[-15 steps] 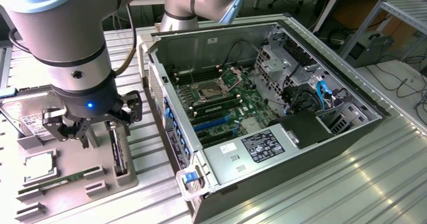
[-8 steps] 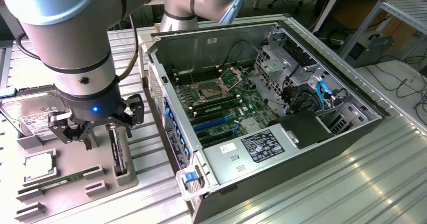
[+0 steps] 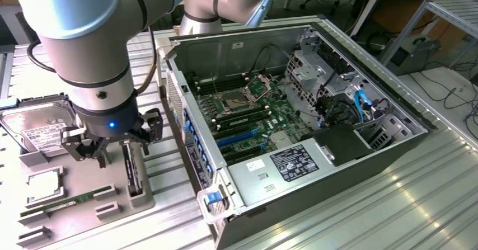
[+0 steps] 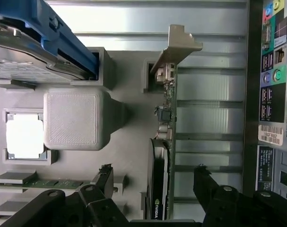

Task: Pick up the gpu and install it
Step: 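Pick up the gpu and move the gpu toward the slot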

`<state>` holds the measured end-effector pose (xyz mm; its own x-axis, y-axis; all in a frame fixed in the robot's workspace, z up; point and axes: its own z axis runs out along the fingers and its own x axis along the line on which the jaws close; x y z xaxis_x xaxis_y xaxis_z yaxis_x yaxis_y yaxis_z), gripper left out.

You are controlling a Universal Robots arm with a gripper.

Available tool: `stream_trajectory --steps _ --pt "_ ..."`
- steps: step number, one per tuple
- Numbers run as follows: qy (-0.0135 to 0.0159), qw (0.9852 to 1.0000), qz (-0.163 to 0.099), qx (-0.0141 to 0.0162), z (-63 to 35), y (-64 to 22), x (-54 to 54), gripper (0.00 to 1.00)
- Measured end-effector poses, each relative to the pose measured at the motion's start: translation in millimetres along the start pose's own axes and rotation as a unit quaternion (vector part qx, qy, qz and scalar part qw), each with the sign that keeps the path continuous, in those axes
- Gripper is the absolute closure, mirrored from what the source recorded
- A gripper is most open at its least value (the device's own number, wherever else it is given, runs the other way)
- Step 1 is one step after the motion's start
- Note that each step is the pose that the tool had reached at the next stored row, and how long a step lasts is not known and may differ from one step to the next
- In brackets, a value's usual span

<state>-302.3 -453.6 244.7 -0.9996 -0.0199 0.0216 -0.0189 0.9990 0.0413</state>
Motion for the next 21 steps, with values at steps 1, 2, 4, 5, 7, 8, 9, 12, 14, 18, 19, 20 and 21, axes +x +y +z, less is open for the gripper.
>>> stream_trajectory --steps 1,2,4,5,7,8,9,12,14,18,19,20,21 --pt "0.0000 1.0000 0.000 0.0000 2.3 -0.1 0.0 0.22" --pt "0.0000 1.0000 0.001 0.0000 4.2 -0.2 0.0 0.22" --pt "0.0000 1.0000 0.001 -0.0001 8.1 -0.3 -0.1 0.22" --pt "0.0001 1.0000 0.001 -0.0001 9.8 -0.4 -0.2 0.22" --pt "0.0007 1.0000 0.001 -0.0001 13.4 -0.5 -0.2 0.22" --pt "0.0011 1.0000 0.002 -0.0001 15.7 -0.6 -0.3 0.22" --pt "0.0017 1.0000 0.002 -0.0001 18.6 -0.7 -0.5 0.22" --pt "0.0036 1.0000 0.002 -0.0001 28.1 -1.2 -0.8 0.23" --pt "0.0048 1.0000 0.002 -0.0002 30.6 -1.3 -0.9 0.30" --pt "0.0050 1.0000 0.002 -0.0001 30.6 -1.2 -1.0 0.37" --pt "0.0050 1.0000 0.002 -0.0001 30.6 -1.2 -1.0 0.37" --pt "0.0050 1.0000 0.002 -0.0001 30.6 -1.3 -1.0 0.37" --pt "0.0050 1.0000 0.002 -0.0001 30.7 -1.4 -1.1 0.38"
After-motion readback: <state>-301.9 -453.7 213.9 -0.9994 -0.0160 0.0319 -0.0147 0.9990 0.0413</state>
